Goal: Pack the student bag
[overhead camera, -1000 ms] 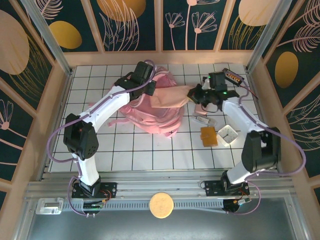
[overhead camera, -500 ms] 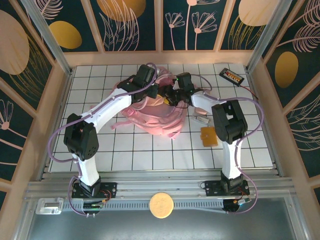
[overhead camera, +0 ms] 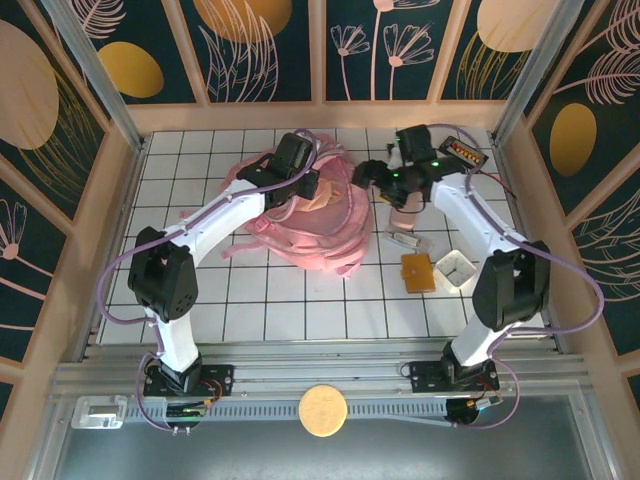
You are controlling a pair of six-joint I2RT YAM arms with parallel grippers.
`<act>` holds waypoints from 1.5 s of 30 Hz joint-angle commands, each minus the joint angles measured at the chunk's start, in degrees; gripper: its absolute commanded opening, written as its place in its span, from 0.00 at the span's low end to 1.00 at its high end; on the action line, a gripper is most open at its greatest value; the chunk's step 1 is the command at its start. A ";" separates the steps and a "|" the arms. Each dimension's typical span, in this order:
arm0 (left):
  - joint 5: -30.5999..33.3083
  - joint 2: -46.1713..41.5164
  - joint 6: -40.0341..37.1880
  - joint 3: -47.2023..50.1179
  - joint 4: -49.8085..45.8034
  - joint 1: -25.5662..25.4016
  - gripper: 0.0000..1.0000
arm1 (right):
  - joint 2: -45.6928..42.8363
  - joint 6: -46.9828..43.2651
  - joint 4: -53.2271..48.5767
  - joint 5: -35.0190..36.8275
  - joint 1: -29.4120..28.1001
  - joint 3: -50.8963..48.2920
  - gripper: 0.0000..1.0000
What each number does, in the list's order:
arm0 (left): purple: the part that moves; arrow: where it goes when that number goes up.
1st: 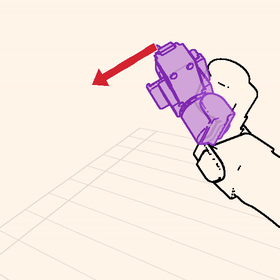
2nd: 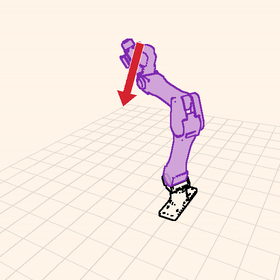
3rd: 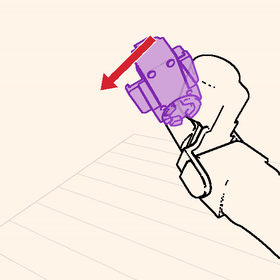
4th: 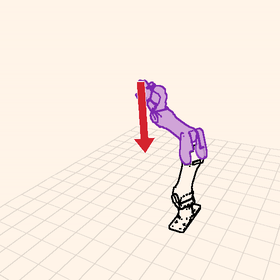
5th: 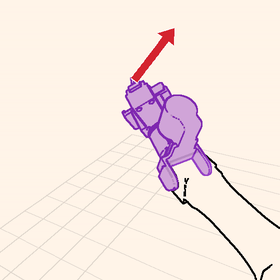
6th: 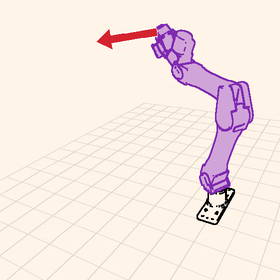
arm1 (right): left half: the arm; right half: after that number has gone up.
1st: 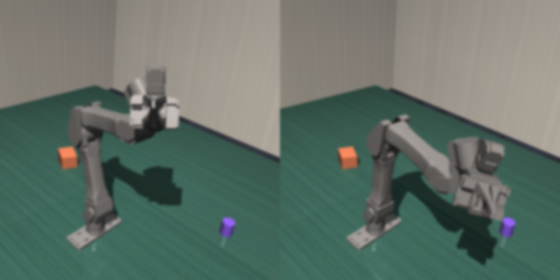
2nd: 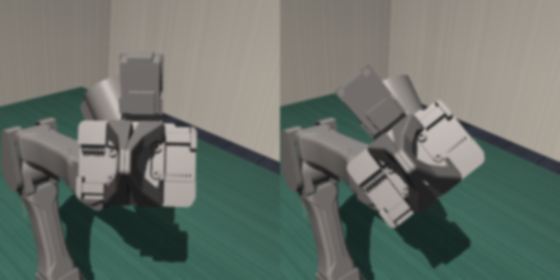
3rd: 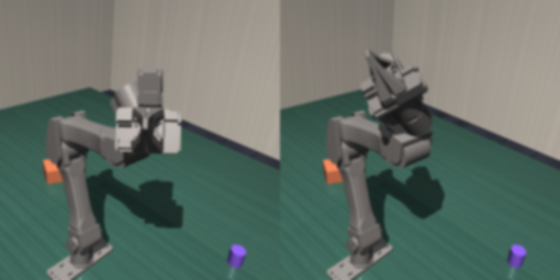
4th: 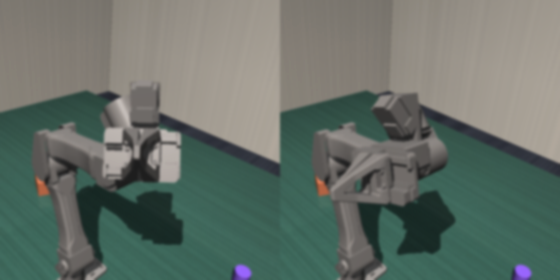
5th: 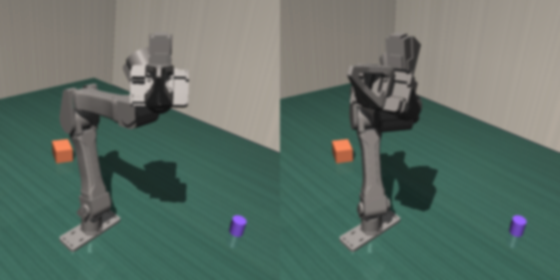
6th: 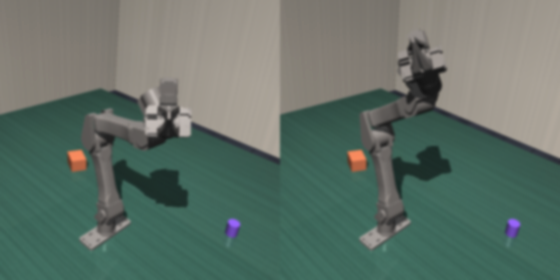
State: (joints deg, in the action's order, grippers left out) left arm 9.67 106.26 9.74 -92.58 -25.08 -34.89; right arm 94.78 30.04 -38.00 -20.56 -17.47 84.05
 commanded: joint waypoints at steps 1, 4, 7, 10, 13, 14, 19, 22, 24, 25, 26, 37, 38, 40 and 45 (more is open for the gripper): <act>0.01 0.15 -0.24 0.06 5.56 0.00 0.00 | 5.09 -9.46 -8.88 10.52 5.53 -0.28 0.83; -0.53 -0.77 -0.50 1.19 6.22 0.07 0.00 | 12.89 -13.26 -8.80 17.38 7.63 4.00 0.84; -0.97 -1.16 -0.75 1.59 6.38 0.05 0.00 | 20.02 -15.23 -8.55 21.19 8.65 9.73 0.85; -1.12 -1.25 -0.86 1.67 6.27 0.08 0.00 | 26.57 -16.47 -9.32 21.19 8.94 15.30 0.86; -1.15 -1.22 -1.03 1.92 6.44 0.03 0.00 | 31.66 -16.98 -9.74 22.15 8.94 19.82 0.87; -1.24 -1.09 -1.12 2.00 6.53 0.07 0.00 | 33.32 -17.14 -10.18 22.46 8.91 21.37 0.87; -1.25 -0.36 -1.94 1.39 6.06 0.08 0.00 | 39.01 -17.30 -11.62 23.52 8.99 25.92 0.85; -1.54 0.12 -2.27 0.74 5.75 0.09 0.00 | 38.96 -16.86 -10.98 24.29 9.08 25.96 0.77; -1.74 0.24 -2.27 0.43 5.79 0.08 0.00 | 38.27 -16.60 -10.61 23.75 9.24 25.81 0.68; -1.85 0.25 -2.18 0.44 5.91 0.05 0.00 | 37.81 -16.44 -10.29 23.32 9.40 25.64 0.64; -2.00 0.24 -2.10 0.47 6.07 0.04 0.00 | 37.23 -16.34 -10.05 22.70 9.47 25.44 0.63; -4.02 0.57 -1.01 -1.36 6.43 0.04 0.00 | 19.25 -6.41 -5.56 -2.53 10.10 20.52 0.59; -4.20 0.37 -0.80 -1.46 6.60 0.09 0.00 | 17.09 -3.21 -2.35 -7.14 9.79 17.22 0.59; -4.67 0.09 -0.43 -1.67 7.04 0.04 0.00 | 14.14 2.33 4.15 -13.62 7.67 11.73 0.59; -7.06 0.04 0.41 -3.29 7.16 0.07 0.00 | 15.20 15.31 19.34 -20.29 -0.08 5.75 0.59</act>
State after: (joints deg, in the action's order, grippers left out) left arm 6.20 106.37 8.95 -91.85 -23.62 -34.79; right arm 107.00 34.33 -30.11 -31.27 -13.15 93.47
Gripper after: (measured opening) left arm 0.099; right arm 0.680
